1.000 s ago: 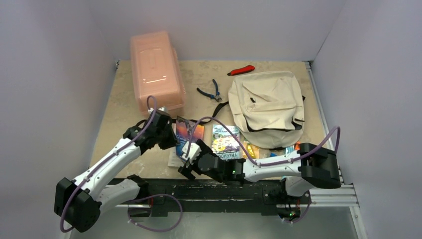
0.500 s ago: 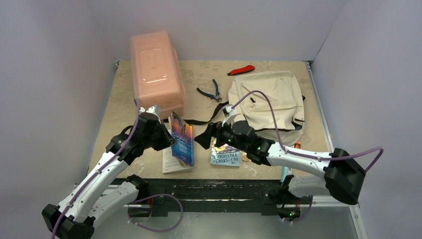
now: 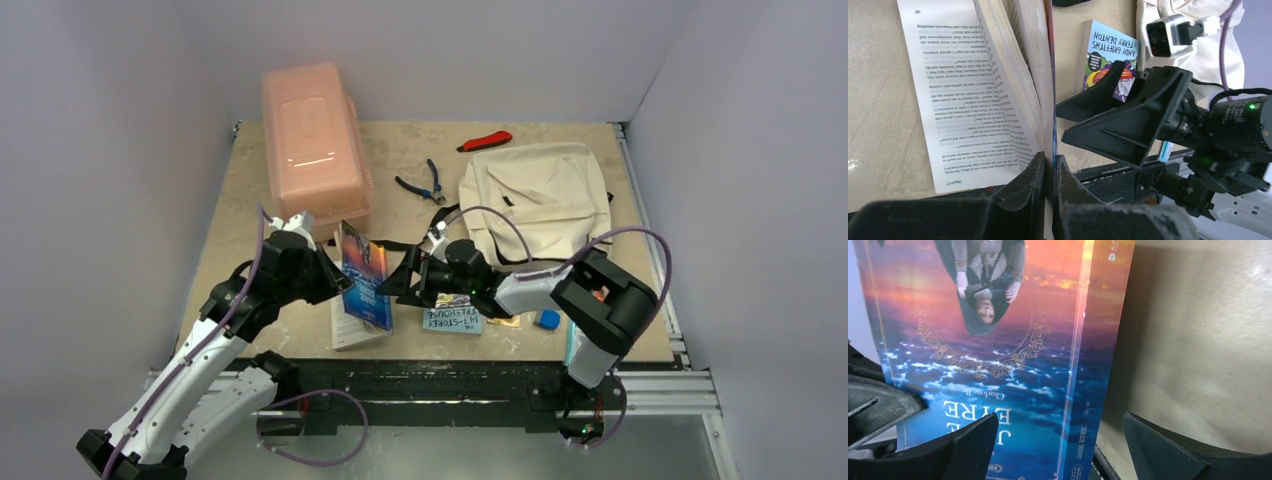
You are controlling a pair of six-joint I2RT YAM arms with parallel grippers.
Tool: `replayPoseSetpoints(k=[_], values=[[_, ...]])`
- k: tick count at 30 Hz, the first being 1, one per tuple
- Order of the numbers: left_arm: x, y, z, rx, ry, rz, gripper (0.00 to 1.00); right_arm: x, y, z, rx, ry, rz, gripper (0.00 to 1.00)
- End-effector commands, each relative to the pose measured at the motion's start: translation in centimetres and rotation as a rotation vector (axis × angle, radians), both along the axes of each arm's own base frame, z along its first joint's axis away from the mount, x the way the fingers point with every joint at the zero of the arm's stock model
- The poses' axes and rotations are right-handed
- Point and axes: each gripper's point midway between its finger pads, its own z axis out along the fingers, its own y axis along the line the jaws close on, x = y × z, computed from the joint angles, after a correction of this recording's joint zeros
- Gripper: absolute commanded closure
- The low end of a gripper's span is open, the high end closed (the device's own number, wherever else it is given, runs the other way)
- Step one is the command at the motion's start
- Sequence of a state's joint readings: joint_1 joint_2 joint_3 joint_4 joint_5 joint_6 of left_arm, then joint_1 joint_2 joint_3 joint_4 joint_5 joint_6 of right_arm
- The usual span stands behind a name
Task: Pack the student bag
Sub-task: Pick up the book from the center of the board.
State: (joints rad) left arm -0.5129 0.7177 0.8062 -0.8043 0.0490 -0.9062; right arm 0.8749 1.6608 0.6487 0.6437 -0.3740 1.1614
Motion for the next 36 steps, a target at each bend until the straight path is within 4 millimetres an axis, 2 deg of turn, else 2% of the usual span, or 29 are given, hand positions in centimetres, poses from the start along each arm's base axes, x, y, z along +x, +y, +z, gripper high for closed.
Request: replayPoseSetpoints(k=[1, 6, 8, 10, 14, 16, 18, 21, 23, 24, 25, 26, 28, 29, 30, 32, 34, 36], values=[[1.6, -2.0, 6.2, -0.161, -0.178, -0.022, 1.00, -0.2, 2.5, 2.9, 0.218, 0.058, 0.063, 0.01], [1.6, -1.8, 4.9, -0.157, -0.179, -0.018, 1.00, -0.1, 3.2, 4.1, 0.382, 0.058, 0.079, 0.01], [1.6, -1.5, 3.6, -0.138, -0.174, -0.006, 1.00, 0.1, 3.4, 4.5, 0.407, 0.040, 0.084, 0.03], [1.6, -1.0, 1.6, -0.114, -0.153, 0.018, 1.00, 0.2, 3.6, 5.2, 0.443, 0.024, 0.094, 0.09], [1.1, -0.2, -1.9, -0.072, -0.098, 0.048, 1.00, 0.4, 3.5, 6.7, 0.530, 0.005, 0.087, 0.32], [0.9, -0.1, -2.8, -0.067, -0.086, 0.050, 1.00, 0.5, 3.8, 7.0, 0.539, -0.009, 0.094, 0.54], [0.8, 0.2, -3.5, -0.052, -0.069, 0.062, 1.00, 0.6, 3.7, 6.9, 0.530, -0.023, 0.083, 0.70], [0.4, 1.5, -4.7, 0.013, -0.024, 0.105, 1.00, 0.8, 3.5, 6.7, 0.512, -0.043, 0.072, 0.86], [-0.3, 2.7, -5.8, 0.073, 0.026, 0.134, 1.00, 0.8, 3.3, 6.9, 0.504, -0.063, 0.071, 1.00], [-0.5, 3.1, -6.3, 0.100, 0.049, 0.143, 0.98, 0.9, 3.1, 6.9, 0.497, -0.075, 0.071, 1.00], [-0.8, 3.4, -6.7, 0.119, 0.068, 0.150, 0.87, 1.0, 3.0, 6.9, 0.487, -0.089, 0.069, 1.00], [-0.9, 3.7, -6.9, 0.133, 0.077, 0.154, 0.70, 1.0, 2.8, 7.0, 0.478, -0.106, 0.069, 1.00], [-1.2, 4.5, -6.8, 0.171, 0.087, 0.170, 0.28, 0.8, 2.5, 7.1, 0.442, -0.167, 0.089, 1.00], [-1.2, 4.8, -6.4, 0.189, 0.072, 0.167, 0.16, 0.8, 2.4, 7.1, 0.405, -0.204, 0.097, 1.00], [-1.0, 5.1, -5.8, 0.207, 0.048, 0.160, 0.12, 0.8, 2.2, 7.0, 0.354, -0.265, 0.107, 1.00], [-0.3, 5.0, -3.8, 0.215, -0.033, 0.121, 0.09, 1.1, 1.5, 5.0, 0.157, -0.333, 0.133, 1.00], [0.4, 4.6, -1.3, 0.207, -0.106, 0.091, 0.08, 2.8, 0.1, 4.5, -0.024, -0.464, 0.092, 1.00], [1.1, 3.3, 1.5, 0.173, -0.151, 0.033, 0.08, 3.8, -1.6, 4.5, -0.163, -0.564, 0.075, 1.00]])
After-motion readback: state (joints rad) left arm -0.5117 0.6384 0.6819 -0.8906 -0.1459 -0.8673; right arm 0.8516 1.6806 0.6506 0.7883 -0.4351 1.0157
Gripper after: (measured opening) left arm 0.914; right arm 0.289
